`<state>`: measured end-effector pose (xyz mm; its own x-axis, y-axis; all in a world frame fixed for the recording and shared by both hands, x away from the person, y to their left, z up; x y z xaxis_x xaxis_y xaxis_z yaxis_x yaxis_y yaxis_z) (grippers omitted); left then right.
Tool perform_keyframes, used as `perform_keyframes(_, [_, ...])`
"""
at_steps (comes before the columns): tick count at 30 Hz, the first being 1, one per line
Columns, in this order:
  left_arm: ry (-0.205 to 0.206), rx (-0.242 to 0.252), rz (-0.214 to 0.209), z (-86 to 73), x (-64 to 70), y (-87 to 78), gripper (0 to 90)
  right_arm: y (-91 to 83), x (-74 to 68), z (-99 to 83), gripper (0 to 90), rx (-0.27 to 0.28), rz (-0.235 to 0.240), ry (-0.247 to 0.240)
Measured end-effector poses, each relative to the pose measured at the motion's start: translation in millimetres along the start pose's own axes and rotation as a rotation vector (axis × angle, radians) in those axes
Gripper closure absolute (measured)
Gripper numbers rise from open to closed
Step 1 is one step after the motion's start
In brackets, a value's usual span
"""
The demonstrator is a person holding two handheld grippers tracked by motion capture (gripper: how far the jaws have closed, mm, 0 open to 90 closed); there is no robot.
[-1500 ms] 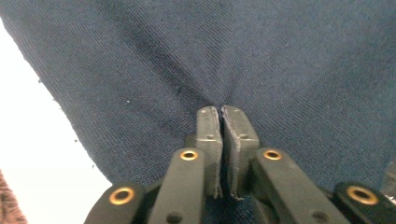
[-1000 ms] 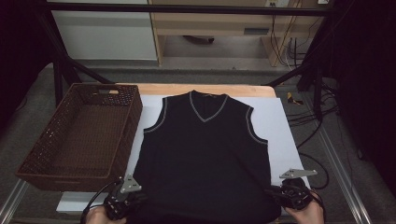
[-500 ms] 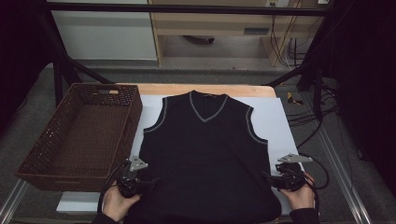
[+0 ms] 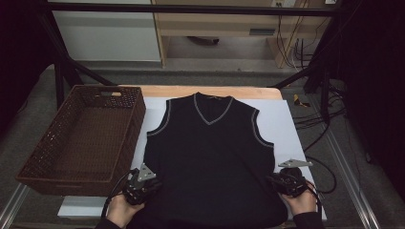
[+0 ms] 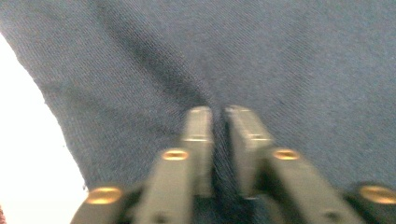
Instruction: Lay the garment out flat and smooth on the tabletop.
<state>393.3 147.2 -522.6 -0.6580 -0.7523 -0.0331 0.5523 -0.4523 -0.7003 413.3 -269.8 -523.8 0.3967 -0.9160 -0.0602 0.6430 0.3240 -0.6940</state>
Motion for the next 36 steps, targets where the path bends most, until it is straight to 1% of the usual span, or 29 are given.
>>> perform_keyframes(1, [0.011, -0.002, 0.010, 0.3, 0.7, 0.0, 85.8, -0.7, -0.9, -0.2, 81.3, -0.005, 0.011, 0.006])
perform_keyframes(2, [0.019, -0.007, 0.014, 0.5, 1.1, -0.3, 87.1, -1.0, -1.8, -0.4, 83.7, -0.009, 0.024, 0.016])
perform_keyframes(3, [0.016, -0.006, 0.014, 0.5, 1.1, -0.6, 87.4, -1.3, -1.8, -0.3, 85.2, -0.008, 0.023, 0.021])
perform_keyframes(5, [-0.002, -0.013, 0.006, 0.0, -0.2, -2.5, 87.9, -3.1, -0.3, -0.6, 86.3, -0.016, 0.025, 0.033])
perform_keyframes(6, [-0.004, -0.021, 0.007, -1.1, -0.6, -4.3, 88.1, -5.3, 2.3, -1.5, 86.4, -0.020, 0.015, 0.034])
perform_keyframes(9, [0.026, -0.043, 0.025, -6.2, -0.1, -12.6, 88.2, -13.7, 12.1, -4.7, 86.7, -0.014, -0.023, 0.032])
perform_keyframes(10, [0.034, -0.049, 0.025, -8.0, 1.0, -16.1, 88.3, -17.5, 15.6, -5.7, 86.8, -0.006, -0.028, 0.034])
perform_keyframes(12, [0.048, -0.062, 0.023, -11.7, 3.6, -23.2, 88.3, -25.4, 20.0, -7.9, 86.9, 0.005, -0.026, 0.051])
perform_keyframes(13, [0.046, -0.067, 0.019, -12.9, 4.6, -26.4, 88.3, -28.5, 21.0, -9.3, 87.0, 0.008, -0.027, 0.044])
perform_keyframes(14, [0.036, -0.074, 0.003, -15.3, 6.9, -31.8, 88.3, -31.0, 20.7, -10.5, 87.0, 0.007, -0.027, 0.042])
perform_keyframes(16, [0.029, -0.086, -0.018, -18.9, 9.3, -38.8, 88.2, -35.2, 18.8, -14.8, 86.9, -0.005, -0.024, 0.025])
perform_keyframes(17, [0.028, -0.080, -0.027, -19.6, 10.8, -41.2, 88.1, -36.2, 16.7, -17.7, 86.8, -0.021, -0.014, 0.014])
perform_keyframes(18, [0.035, -0.072, -0.026, -19.4, 12.0, -42.5, 88.0, -36.1, 13.5, -21.0, 86.6, -0.039, 0.004, 0.005])
perform_keyframes(19, [0.037, -0.063, -0.031, -18.4, 12.9, -42.9, 87.7, -35.8, 10.8, -23.7, 86.3, -0.052, 0.009, -0.006])
perform_keyframes(20, [0.033, -0.051, -0.030, -16.8, 12.6, -42.1, 87.1, -35.7, 9.0, -24.9, 85.8, -0.050, 0.010, -0.016])
perform_keyframes(21, [0.020, -0.046, -0.031, -15.0, 11.7, -41.0, 85.8, -35.8, 7.5, -25.1, 84.6, -0.050, 0.014, -0.014])
perform_keyframes(22, [0.003, -0.032, -0.038, -11.8, 10.5, -39.6, 83.2, -35.8, 7.0, -23.9, 81.7, -0.039, 0.018, -0.016])
perform_keyframes(24, [-0.016, -0.004, -0.031, -7.0, 7.7, -37.9, 72.4, -35.7, 6.9, -19.6, 68.9, -0.018, 0.030, -0.018])
perform_keyframes(25, [-0.022, 0.020, -0.036, -3.9, 6.7, -37.1, 67.2, -35.0, 7.5, -16.7, 63.2, 0.002, 0.030, -0.022])
perform_keyframes(26, [-0.027, 0.041, -0.041, -1.1, 5.8, -36.5, 62.2, -34.2, 7.4, -13.9, 59.8, 0.018, 0.043, -0.016])
perform_keyframes(28, [-0.037, 0.074, -0.050, 4.1, 4.4, -34.6, 53.6, -31.4, 6.2, -7.5, 47.7, 0.058, 0.064, -0.013])
perform_keyframes(30, [-0.039, 0.107, -0.058, 9.0, 2.7, -31.9, 45.7, -28.1, 4.6, -1.0, 41.3, 0.094, 0.074, -0.023])
perform_keyframes(32, [-0.049, 0.141, -0.063, 14.2, 1.2, -27.7, 35.3, -24.9, 2.9, 4.8, 32.3, 0.118, 0.084, -0.032])
perform_keyframes(33, [-0.055, 0.148, -0.066, 16.6, 0.5, -25.7, 31.9, -22.9, 1.8, 7.5, 30.6, 0.125, 0.089, -0.030])
perform_keyframes(36, [-0.083, 0.174, -0.090, 23.8, -0.8, -20.2, 27.6, -16.7, -0.1, 14.8, 24.2, 0.138, 0.094, -0.026])
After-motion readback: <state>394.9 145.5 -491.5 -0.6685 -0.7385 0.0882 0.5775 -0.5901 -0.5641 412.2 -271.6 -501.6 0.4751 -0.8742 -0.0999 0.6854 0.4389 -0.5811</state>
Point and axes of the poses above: each handheld gripper's, and its own axes: y roughly forward along the jaws, z roughly out of its top, x roughly to its right, the point moved 7 cm from there along y, roughly forward along the jaws, and after that the axes turned 7 degrees about x, right-handed, at the moved point
